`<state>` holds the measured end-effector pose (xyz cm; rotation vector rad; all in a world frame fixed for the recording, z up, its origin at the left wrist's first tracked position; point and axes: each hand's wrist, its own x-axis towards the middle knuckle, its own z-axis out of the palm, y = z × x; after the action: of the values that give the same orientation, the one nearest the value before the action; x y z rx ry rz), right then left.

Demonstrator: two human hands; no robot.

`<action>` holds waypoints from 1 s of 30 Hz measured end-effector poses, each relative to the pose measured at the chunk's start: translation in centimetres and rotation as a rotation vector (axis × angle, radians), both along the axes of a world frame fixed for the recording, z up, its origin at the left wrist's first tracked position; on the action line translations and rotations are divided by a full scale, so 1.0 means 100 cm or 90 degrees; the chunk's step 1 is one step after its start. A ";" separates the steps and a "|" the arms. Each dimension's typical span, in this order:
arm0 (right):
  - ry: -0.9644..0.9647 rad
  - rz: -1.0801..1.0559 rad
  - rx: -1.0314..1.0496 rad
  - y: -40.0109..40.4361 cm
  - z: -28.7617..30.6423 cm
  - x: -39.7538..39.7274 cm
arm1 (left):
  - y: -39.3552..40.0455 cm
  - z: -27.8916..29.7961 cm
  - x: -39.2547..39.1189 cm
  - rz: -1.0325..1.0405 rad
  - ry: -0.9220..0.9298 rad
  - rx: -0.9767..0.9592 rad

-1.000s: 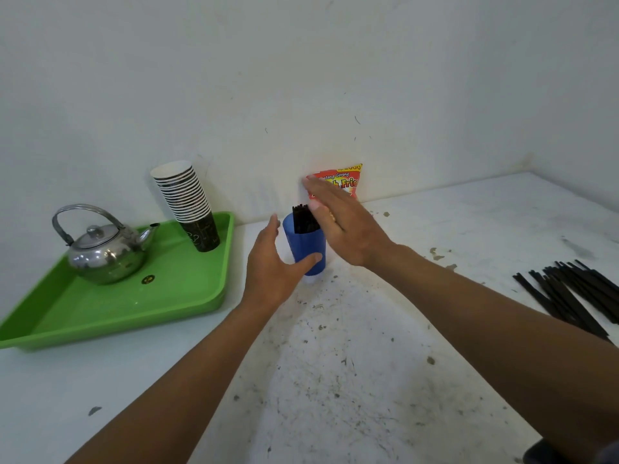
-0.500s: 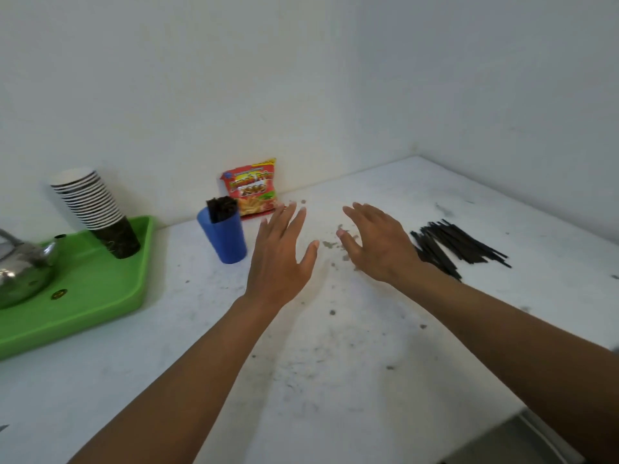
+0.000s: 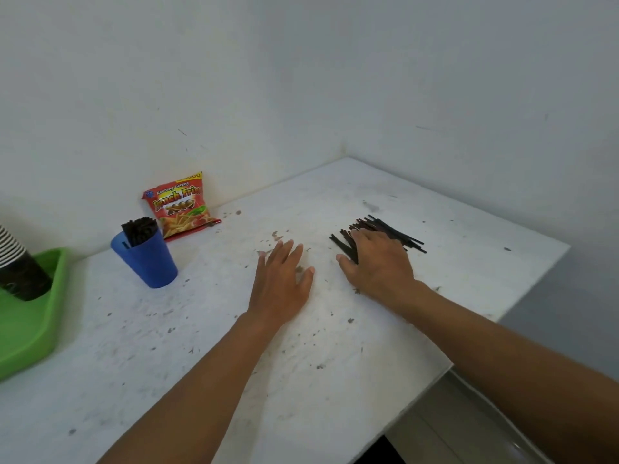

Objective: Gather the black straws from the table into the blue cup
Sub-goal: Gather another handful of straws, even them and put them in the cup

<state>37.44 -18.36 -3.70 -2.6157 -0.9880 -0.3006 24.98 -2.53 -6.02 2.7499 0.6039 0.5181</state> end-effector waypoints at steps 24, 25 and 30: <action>0.085 -0.019 -0.024 0.013 0.012 0.007 | 0.000 -0.002 -0.004 0.008 0.130 -0.013; 0.106 -0.027 -0.030 0.014 0.013 0.007 | 0.000 -0.002 -0.004 0.007 0.129 -0.013; 0.142 -0.020 -0.078 0.025 0.028 0.009 | 0.001 -0.002 -0.004 0.004 0.122 -0.011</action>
<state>38.37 -15.83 -0.85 -2.7024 -0.9149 0.0454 24.55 -2.46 -6.22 2.8020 0.6577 0.2500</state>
